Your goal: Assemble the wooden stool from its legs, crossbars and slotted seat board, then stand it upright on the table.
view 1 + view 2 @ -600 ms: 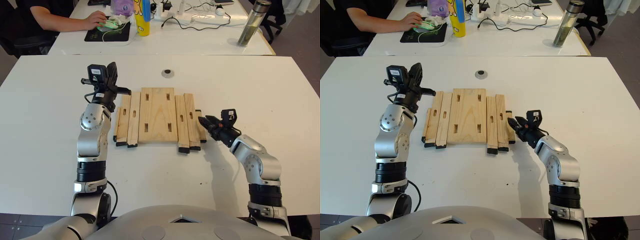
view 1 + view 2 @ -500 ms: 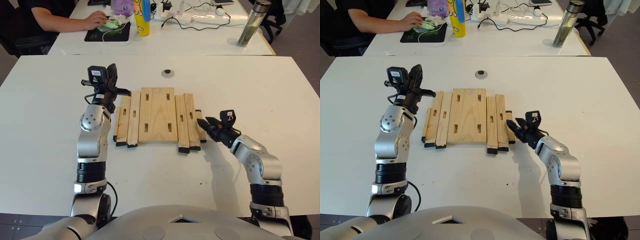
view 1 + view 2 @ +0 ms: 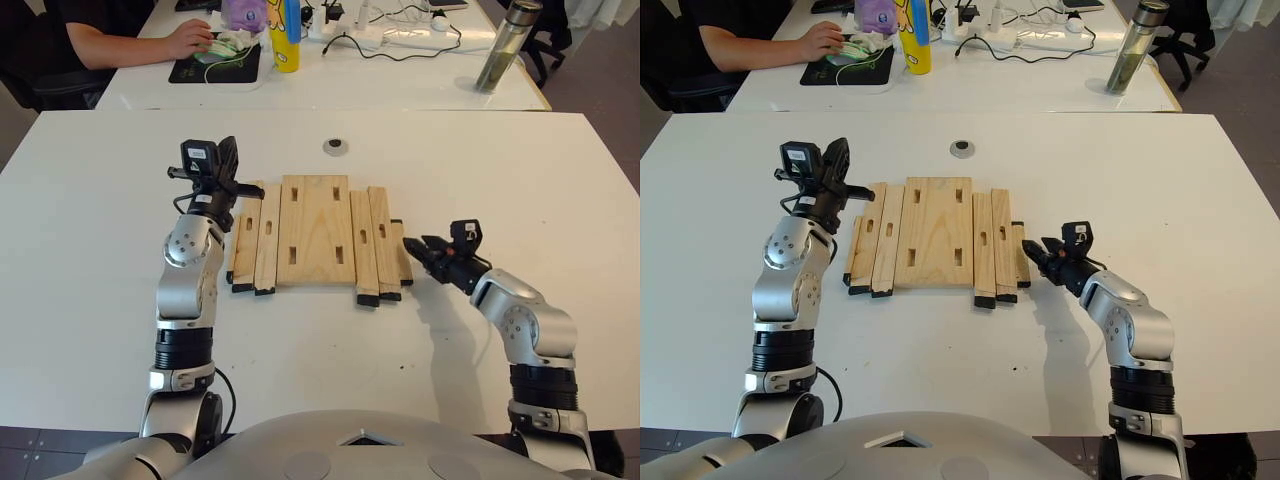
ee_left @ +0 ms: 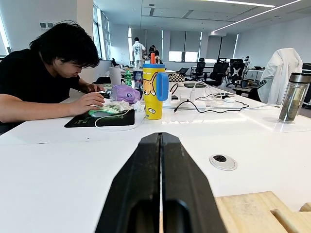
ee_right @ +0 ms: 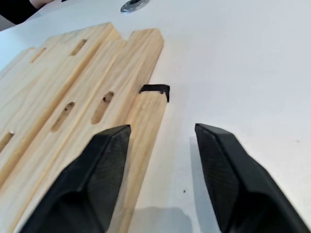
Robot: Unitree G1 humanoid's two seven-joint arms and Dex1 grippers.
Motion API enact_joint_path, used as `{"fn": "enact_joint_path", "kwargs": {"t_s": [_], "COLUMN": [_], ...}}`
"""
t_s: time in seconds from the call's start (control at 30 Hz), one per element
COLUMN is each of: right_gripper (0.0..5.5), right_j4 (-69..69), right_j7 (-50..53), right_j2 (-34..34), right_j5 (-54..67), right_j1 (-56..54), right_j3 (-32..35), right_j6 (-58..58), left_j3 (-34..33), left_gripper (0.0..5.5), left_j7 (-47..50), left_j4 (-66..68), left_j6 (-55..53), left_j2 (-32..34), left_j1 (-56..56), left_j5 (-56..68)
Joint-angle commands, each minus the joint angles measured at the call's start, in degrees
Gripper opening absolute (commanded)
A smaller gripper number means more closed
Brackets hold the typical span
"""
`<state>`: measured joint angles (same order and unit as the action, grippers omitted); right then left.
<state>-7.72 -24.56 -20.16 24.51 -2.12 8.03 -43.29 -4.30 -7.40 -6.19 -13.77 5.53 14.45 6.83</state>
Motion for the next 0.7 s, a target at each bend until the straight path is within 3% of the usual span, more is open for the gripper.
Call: {"fn": "enact_joint_path", "kwargs": {"t_s": [0.03,0.33,0.57,0.7], "right_gripper": [2.47,2.47,2.47,2.47], "right_j4": [-0.62,-2.34,-0.23,-1.21], "right_j7": [-1.18,-0.20,0.79,0.62], "right_j2": [-1.06,-6.59,-8.92,-6.81], "right_j5": [-0.60,-8.59,-9.24,-6.29], "right_j1": [0.64,1.28,-0.34,-2.44], "right_j3": [-2.39,-11.00,-6.55,-4.02], "right_j6": [-0.98,-2.45,-2.80,-4.35], "left_j3": [0.28,0.62,0.89,1.01], "left_gripper": [0.00,0.00,0.00,0.00], "left_j7": [0.08,-0.09,0.27,0.45], "left_j4": [-0.24,-0.68,-0.72,-0.58], "left_j6": [-0.43,-0.57,-0.58,-0.55], "left_j2": [-0.01,0.09,-0.24,-0.33], "left_j1": [-0.19,-0.43,-0.59,-0.63], "left_j5": [0.18,0.05,0.00,0.05]}}
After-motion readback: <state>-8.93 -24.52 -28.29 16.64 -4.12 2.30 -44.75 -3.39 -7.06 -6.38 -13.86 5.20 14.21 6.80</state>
